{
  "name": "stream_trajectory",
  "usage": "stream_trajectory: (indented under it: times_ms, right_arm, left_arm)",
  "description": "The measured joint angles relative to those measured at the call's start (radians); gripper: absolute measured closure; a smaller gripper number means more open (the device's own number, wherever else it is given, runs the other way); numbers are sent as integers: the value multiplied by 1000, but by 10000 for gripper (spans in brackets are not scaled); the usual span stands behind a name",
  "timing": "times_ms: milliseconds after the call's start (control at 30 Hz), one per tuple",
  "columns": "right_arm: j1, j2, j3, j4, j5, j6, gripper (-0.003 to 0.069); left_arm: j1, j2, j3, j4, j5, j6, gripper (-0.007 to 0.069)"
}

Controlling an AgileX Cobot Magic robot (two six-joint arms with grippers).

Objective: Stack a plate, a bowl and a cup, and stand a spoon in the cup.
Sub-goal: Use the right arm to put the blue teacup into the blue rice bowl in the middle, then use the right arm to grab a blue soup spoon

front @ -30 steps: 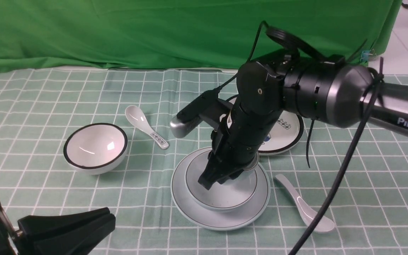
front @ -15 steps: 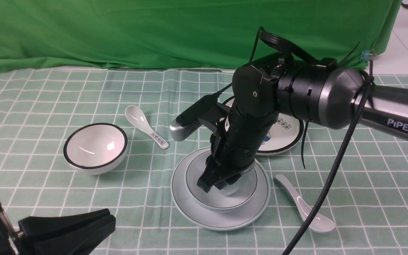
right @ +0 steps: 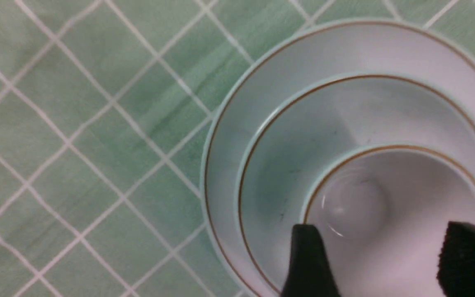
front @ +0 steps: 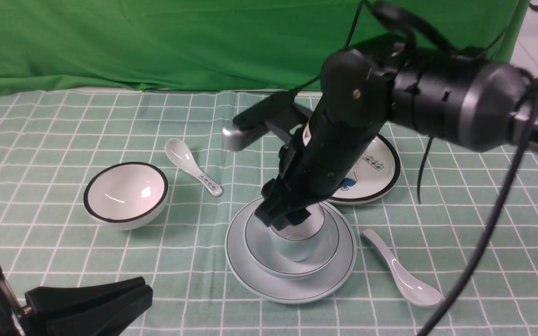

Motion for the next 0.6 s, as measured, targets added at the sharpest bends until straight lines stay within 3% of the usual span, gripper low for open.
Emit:
stream_trajectory:
  times_ms: [200,300,400,600]
  right_arm:
    - [-13,-137,25,-152,142,33,211]
    - [-91,-198,147,-203,145,70,241]
    - [-182,-208,314,-170,55,80,242]
    - [-292,-134,492,-6,-186,-23,242]
  left_arm:
    - [0,0,0,0,3,-2,612]
    - [0,0,0,0,6,-1,612]
    - [0,0,0,0,6,-1,612]
    - [0,0,0,3,6,-1,612]
